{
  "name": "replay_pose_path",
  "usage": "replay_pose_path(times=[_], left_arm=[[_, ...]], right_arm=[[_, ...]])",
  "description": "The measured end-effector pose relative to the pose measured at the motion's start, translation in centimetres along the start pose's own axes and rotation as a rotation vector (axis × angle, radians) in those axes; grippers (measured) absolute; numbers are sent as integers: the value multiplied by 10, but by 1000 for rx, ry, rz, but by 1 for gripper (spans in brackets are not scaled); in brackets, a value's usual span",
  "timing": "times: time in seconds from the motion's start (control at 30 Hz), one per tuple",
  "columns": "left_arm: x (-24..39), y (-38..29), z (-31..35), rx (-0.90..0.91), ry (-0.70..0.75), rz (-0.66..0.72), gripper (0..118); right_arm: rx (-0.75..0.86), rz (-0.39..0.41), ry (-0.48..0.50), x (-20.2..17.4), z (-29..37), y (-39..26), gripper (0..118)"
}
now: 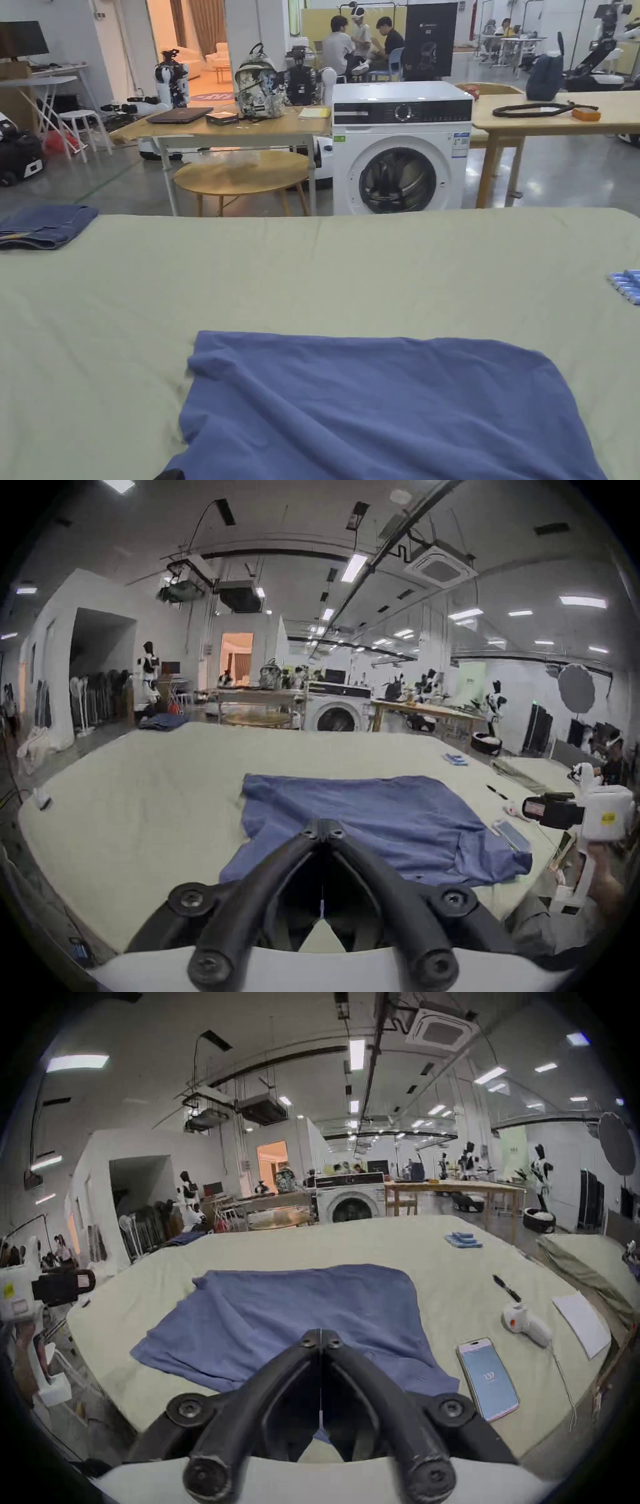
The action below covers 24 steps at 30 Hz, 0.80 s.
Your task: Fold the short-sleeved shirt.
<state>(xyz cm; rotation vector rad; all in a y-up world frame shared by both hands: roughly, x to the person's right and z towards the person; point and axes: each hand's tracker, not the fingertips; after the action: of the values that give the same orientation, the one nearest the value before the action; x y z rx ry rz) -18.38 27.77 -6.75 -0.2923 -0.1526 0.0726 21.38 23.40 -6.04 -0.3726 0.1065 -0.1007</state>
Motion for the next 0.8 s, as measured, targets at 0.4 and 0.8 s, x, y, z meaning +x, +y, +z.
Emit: replay_pose_path(times=[0.4,0.8], left_arm=[[-111,-69,-41,-284,153,123,64],[-110,-107,-112,-537,155,37,1]], right_arm=[[-97,-66,20,18,1,-20,0],[-164,-119,-100,48,18,-35,0]])
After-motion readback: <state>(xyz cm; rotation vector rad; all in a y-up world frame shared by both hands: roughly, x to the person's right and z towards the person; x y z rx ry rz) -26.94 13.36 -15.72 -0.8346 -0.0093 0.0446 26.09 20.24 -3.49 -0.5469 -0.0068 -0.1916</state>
